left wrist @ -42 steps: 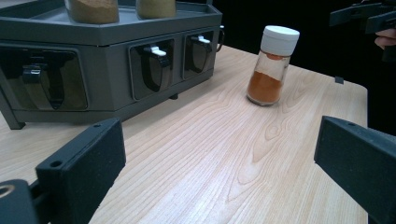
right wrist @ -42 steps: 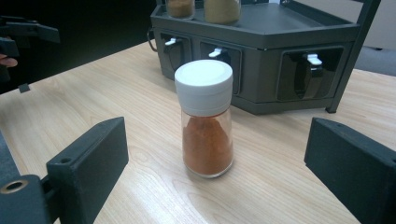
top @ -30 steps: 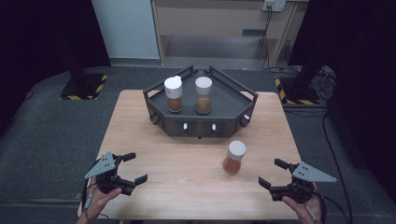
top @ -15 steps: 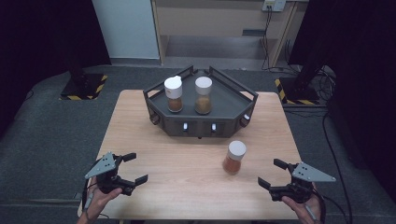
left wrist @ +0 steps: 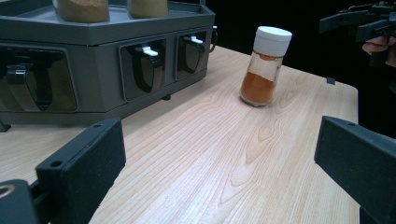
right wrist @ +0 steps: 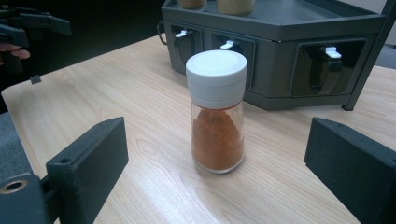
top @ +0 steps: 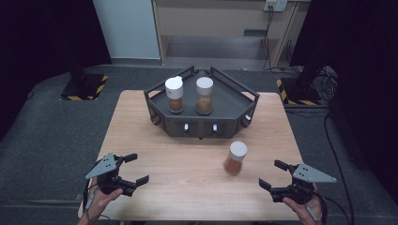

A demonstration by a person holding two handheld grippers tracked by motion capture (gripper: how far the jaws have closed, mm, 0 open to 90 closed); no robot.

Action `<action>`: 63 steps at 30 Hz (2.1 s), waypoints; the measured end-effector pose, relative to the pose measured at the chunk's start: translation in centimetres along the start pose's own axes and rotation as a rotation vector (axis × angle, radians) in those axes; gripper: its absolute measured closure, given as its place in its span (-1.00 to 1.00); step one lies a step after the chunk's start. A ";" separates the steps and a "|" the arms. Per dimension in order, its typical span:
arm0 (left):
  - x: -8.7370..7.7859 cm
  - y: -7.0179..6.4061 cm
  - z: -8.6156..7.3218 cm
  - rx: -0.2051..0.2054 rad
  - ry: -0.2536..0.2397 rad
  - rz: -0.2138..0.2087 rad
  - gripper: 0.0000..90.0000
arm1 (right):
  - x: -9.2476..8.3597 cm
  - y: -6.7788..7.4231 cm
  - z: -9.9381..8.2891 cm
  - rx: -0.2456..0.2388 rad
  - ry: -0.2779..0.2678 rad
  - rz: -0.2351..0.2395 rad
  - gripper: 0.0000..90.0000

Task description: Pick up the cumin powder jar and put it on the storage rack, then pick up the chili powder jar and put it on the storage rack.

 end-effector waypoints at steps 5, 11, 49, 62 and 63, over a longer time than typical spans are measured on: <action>0.0 0.0 0.0 -0.001 0.000 -0.001 -0.98 | 0.0 0.0 0.0 0.003 0.000 0.000 -0.85; 0.1 0.1 0.0 -0.002 -0.001 -0.005 -0.98 | 0.0 -0.1 0.0 0.007 0.000 -0.003 -0.85; 0.2 -0.1 0.1 0.008 0.008 -0.007 -0.98 | -1.0 0.1 1.7 0.013 -0.036 -0.021 -0.88; 0.3 -0.2 0.1 0.013 0.013 -0.010 -0.98 | -1.4 -0.6 6.6 -0.025 0.009 -0.009 -0.91; 0.3 -0.2 0.1 0.013 0.012 -0.010 -0.98 | -1.4 -0.6 6.8 -0.029 0.013 -0.010 -0.91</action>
Point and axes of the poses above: each handheld gripper's, and its own axes: x roughly forward along the jaws, z roughly out of its top, y roughly to its left, the point moved 5 cm from there along x, roughly forward along the jaws, and after that the axes turned 14 degrees about z, right-handed, at the moved point
